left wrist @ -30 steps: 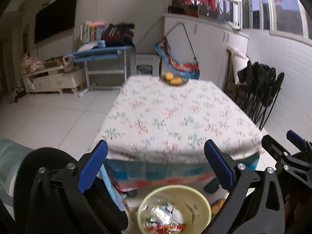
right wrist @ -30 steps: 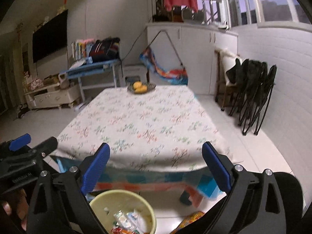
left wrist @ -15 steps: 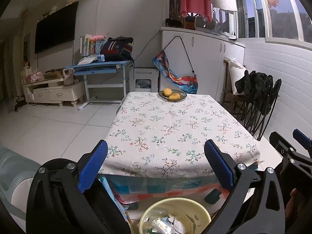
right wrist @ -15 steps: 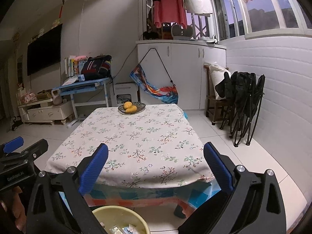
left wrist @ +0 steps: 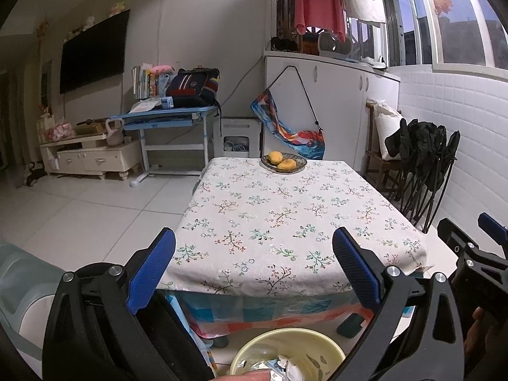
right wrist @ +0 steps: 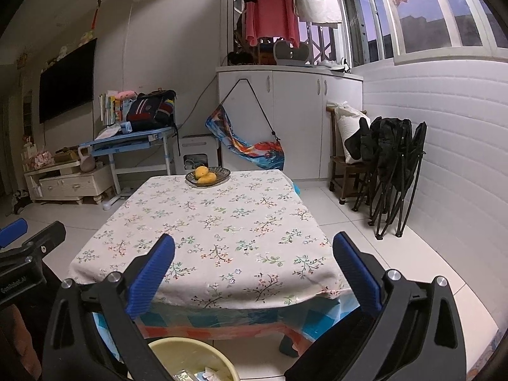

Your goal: Collect trash

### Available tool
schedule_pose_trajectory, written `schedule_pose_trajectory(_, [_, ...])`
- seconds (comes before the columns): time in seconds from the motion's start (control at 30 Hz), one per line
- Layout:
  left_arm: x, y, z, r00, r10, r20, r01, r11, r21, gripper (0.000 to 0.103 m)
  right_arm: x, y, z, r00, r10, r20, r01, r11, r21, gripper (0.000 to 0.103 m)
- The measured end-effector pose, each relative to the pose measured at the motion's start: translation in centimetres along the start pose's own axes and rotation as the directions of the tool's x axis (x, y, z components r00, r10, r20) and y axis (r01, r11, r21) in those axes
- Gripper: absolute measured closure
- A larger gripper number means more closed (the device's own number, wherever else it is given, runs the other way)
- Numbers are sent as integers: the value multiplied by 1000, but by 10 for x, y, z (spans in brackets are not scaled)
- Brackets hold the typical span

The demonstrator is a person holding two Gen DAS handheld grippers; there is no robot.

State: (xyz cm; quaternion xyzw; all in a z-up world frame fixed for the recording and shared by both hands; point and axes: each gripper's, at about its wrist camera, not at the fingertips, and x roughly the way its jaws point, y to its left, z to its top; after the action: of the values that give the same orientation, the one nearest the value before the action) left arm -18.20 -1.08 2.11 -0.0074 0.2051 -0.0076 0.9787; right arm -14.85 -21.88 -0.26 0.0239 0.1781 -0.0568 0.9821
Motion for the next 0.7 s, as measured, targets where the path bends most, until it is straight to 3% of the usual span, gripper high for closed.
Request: schedule_pose_trajectory(0.7, [-1, -1, -1, 1000, 12, 7, -12, 1000, 8, 7, 5, -1, -2, 1000, -1, -12, 0, 1000, -13, 7])
